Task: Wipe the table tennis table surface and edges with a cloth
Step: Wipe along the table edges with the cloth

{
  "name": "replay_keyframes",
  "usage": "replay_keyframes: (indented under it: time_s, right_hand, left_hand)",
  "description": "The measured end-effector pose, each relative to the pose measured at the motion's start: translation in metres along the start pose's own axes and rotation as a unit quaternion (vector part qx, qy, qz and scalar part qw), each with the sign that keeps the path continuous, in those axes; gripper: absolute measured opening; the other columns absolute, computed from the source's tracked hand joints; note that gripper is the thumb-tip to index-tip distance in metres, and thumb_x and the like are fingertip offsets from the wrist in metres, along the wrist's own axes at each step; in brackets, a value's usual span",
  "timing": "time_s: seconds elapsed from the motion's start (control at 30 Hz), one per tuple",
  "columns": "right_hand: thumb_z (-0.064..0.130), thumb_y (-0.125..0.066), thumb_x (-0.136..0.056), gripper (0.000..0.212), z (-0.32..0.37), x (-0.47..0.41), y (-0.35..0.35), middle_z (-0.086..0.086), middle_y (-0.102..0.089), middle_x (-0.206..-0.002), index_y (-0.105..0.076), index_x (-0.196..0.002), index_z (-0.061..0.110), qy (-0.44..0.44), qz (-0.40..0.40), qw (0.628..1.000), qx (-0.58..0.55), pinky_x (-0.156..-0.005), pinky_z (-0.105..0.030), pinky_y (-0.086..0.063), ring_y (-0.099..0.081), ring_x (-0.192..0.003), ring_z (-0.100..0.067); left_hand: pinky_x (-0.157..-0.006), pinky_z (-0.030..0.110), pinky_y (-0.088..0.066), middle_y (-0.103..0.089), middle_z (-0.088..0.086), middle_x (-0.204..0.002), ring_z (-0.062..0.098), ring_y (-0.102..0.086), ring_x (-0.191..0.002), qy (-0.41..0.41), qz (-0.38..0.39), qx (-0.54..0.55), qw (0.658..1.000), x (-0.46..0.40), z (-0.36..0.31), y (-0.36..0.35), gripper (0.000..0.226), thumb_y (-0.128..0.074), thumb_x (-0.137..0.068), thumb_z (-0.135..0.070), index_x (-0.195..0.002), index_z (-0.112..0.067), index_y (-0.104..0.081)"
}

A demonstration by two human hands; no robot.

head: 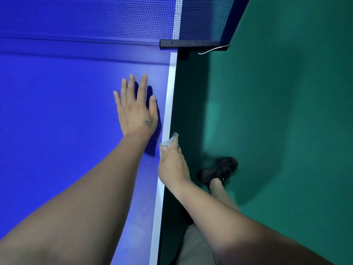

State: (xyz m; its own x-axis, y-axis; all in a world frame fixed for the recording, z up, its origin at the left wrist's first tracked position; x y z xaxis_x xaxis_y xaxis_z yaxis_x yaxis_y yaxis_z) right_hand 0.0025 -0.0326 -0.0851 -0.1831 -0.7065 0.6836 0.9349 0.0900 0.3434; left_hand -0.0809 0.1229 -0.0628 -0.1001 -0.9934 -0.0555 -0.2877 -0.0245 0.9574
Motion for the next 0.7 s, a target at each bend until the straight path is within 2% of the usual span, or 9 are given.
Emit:
replay_keyframes:
  time_s: [0.13,0.2,0.3,0.37,0.47,0.57,0.7]
  right_hand:
    - [0.030,-0.028,-0.116,0.062,0.020,-0.024,0.013,-0.006,-0.023,-0.173,-0.001,-0.169,0.014,0.015,-0.019,1.000,-0.008,-0.101,-0.034,-0.035,-0.042,-0.147,-0.029]
    - [0.030,-0.029,-0.116,0.059,0.036,-0.047,0.024,-0.010,-0.031,-0.169,-0.006,-0.167,0.011,0.010,-0.029,1.000,-0.007,-0.095,-0.034,-0.034,-0.045,-0.143,-0.033]
    - [0.030,-0.030,-0.116,0.056,0.065,-0.084,0.047,-0.014,-0.044,-0.158,-0.014,-0.164,0.008,0.005,-0.034,0.999,0.012,-0.087,-0.032,-0.030,-0.050,-0.137,-0.035]
    - [0.031,-0.030,-0.116,0.052,0.082,-0.109,0.062,-0.015,-0.048,-0.154,-0.021,-0.161,0.008,0.004,-0.030,0.999,0.018,-0.086,-0.033,-0.031,-0.051,-0.135,-0.035]
    - [0.032,-0.029,-0.116,0.051,0.097,-0.129,0.075,-0.016,-0.051,-0.152,-0.022,-0.161,0.009,-0.001,-0.028,0.999,0.017,-0.086,-0.033,-0.033,-0.054,-0.133,-0.035]
    - [0.033,-0.031,-0.116,0.057,0.089,-0.114,0.069,-0.014,-0.043,-0.160,-0.013,-0.165,0.012,0.010,-0.028,0.999,0.015,-0.094,-0.037,-0.038,-0.050,-0.139,-0.035]
    - [0.036,-0.030,-0.115,0.066,0.062,-0.081,0.049,-0.002,-0.021,-0.175,0.003,-0.170,0.019,0.023,-0.005,0.999,0.022,-0.111,-0.036,-0.036,-0.037,-0.153,-0.026]
  left_hand:
    - [-0.135,0.052,-0.002,-0.010,0.004,-0.180,0.025,-0.002,-0.167,0.011,0.041,-0.058,0.997,-0.008,0.000,-0.011,0.060,-0.022,-0.112,-0.049,-0.170,-0.035,-0.021]
    - [-0.135,0.051,-0.002,-0.008,0.003,-0.180,0.024,0.000,-0.167,0.015,0.045,-0.067,0.997,-0.008,-0.003,-0.010,0.059,-0.020,-0.112,-0.048,-0.170,-0.037,-0.021]
    - [-0.135,0.050,-0.003,-0.009,0.002,-0.180,0.023,0.000,-0.167,0.020,0.042,-0.067,0.997,-0.011,-0.003,-0.006,0.059,-0.021,-0.112,-0.048,-0.170,-0.038,-0.022]
    - [-0.135,0.051,-0.005,-0.011,0.003,-0.180,0.024,-0.002,-0.167,0.020,0.037,-0.066,0.997,-0.011,-0.002,-0.006,0.058,-0.024,-0.112,-0.047,-0.170,-0.037,-0.024]
    - [-0.135,0.050,-0.007,-0.015,0.003,-0.180,0.025,-0.006,-0.167,0.016,0.022,-0.063,0.998,-0.012,-0.001,-0.006,0.057,-0.031,-0.112,-0.044,-0.169,-0.036,-0.029]
    - [-0.134,0.052,-0.010,-0.017,0.004,-0.179,0.025,-0.008,-0.167,0.014,0.016,-0.056,0.998,-0.013,-0.003,-0.004,0.056,-0.036,-0.112,-0.042,-0.168,-0.034,-0.032]
    - [-0.134,0.054,-0.011,-0.017,0.006,-0.179,0.026,-0.009,-0.167,0.014,0.018,-0.053,0.998,-0.013,-0.004,-0.004,0.057,-0.035,-0.112,-0.041,-0.168,-0.032,-0.033]
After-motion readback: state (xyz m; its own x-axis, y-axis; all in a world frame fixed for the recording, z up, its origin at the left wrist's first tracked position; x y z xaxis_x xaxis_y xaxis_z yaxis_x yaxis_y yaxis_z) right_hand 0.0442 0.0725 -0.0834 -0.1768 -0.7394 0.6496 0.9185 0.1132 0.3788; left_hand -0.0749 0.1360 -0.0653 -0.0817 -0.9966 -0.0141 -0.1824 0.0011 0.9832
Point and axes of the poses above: each hand's wrist, its own x-axis away from the middle knuckle, its own y-axis out of the back of the hand, z = x × y, the point moved 6 cm from there along -x, towards the middle knuckle
